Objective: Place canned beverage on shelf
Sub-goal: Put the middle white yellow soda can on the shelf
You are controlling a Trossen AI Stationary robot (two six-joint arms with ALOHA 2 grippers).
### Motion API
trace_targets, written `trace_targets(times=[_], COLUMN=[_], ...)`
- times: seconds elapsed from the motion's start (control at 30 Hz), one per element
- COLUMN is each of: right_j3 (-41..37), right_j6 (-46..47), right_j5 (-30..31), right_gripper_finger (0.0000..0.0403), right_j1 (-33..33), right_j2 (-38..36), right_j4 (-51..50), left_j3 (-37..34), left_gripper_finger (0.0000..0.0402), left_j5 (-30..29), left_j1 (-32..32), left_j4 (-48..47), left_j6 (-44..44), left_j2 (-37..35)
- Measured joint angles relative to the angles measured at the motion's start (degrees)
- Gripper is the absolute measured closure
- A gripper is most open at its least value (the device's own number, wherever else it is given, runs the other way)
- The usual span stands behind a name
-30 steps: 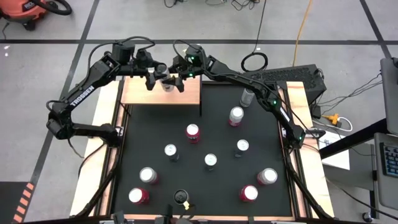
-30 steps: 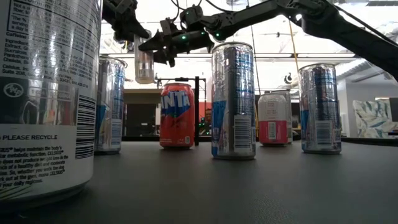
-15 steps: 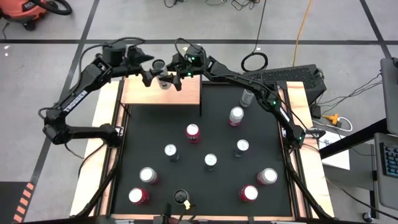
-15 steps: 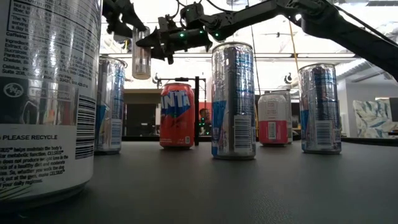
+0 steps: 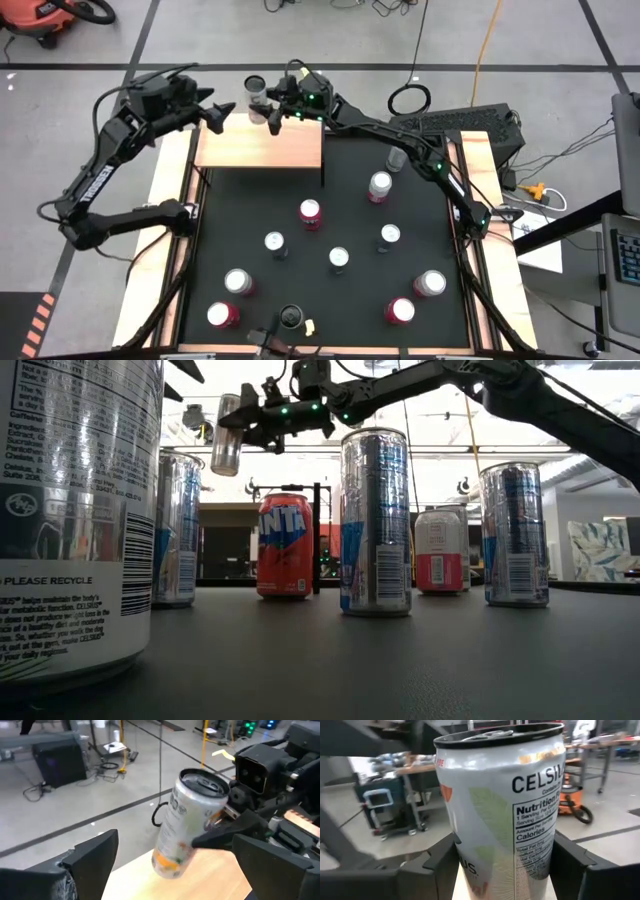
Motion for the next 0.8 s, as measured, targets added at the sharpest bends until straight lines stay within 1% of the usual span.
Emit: trace_targets(times=[0.27,0.37,0.53,0.67,0.8], right_j3=[0.0,0.0,0.0,0.0,0.0], right_j6=[1.1,1.7,1.6,1.5,1.0], right_j5=[-0.1,-0.3,-0.1,0.0,0.0], right_gripper_finger=[0.0186,0.0183,0.0182,0.0182,0.0182], right_j1=[-0.3,-0.2,-0.2,0.0,0.3], right_j2=[3.0,3.3,4.2,4.9,4.9], right_j4=[0.5,-0.7,-2.0,-2.2,-1.7], left_j3=[0.0,0.0,0.0,0.0,0.0], left_gripper_finger=[0.0005,0.0005,0.0007,0.0030,0.0058], left_j5=[-0.3,-0.7,-1.0,-1.2,-4.1], left_j1=[-0.7,-1.8,-4.2,-7.4,-10.6], left_j4=[-1.8,-4.2,-7.1,-7.4,-9.2], left_j6=[-3.3,-3.8,-9.0,-11.0,-12.3], left_j2=[-0.3,-0.2,0.3,0.4,1.0])
